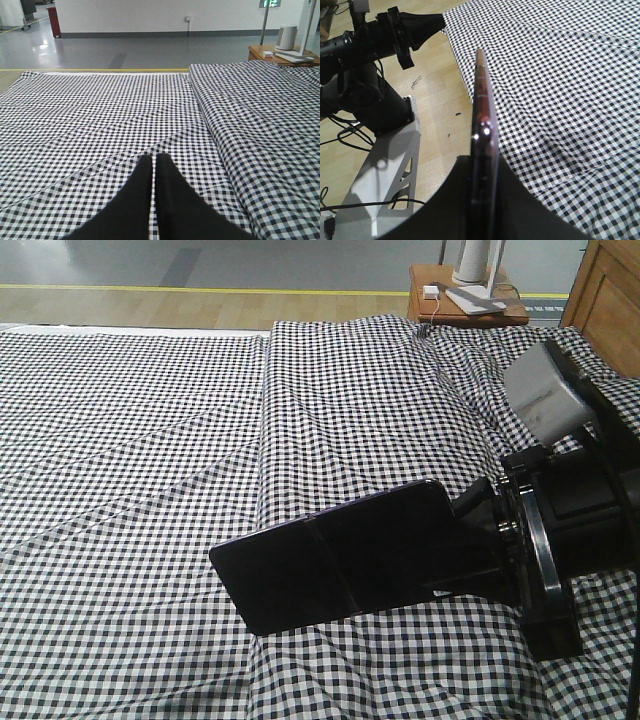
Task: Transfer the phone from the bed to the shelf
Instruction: 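Hold the phone raised in the right gripper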
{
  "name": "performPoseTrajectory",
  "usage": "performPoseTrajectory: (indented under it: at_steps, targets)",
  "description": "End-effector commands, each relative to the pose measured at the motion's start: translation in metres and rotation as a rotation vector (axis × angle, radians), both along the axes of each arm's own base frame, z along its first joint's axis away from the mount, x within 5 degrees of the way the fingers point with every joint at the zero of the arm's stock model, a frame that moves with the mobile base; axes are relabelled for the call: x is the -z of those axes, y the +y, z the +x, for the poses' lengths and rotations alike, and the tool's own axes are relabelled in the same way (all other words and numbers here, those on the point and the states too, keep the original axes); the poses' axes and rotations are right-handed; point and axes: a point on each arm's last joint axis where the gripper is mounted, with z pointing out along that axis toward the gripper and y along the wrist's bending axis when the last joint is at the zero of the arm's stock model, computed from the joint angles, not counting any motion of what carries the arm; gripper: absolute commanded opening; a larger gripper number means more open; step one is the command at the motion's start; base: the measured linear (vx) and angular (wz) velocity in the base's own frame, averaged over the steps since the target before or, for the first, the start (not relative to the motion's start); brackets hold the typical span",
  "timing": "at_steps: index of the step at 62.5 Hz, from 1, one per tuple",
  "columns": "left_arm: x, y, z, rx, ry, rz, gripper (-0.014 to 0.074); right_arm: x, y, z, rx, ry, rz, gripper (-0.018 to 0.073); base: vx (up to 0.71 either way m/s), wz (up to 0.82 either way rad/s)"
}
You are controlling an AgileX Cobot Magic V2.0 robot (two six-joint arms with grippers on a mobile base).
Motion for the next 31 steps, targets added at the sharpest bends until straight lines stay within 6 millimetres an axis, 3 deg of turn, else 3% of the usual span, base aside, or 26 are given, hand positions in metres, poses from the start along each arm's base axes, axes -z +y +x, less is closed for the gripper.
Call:
performPoseTrajectory:
  at_steps: [1, 31]
  targets:
    - [-0.0061, 0.0009, 0.0004, -0.012, -0.077, -0.006, 0.0001, -0.017, 0.0027, -0.0093, -0.047, -0.006, 0.083, -0.0004, 0.0, 0.0]
    - [-0.0061, 0.0009, 0.0004, -0.012, -0.077, -0.006, 0.0001, -0.0166, 0.0022, -0.0091, -0.045, -0.007, 0.079, -0.0004, 0.0, 0.0]
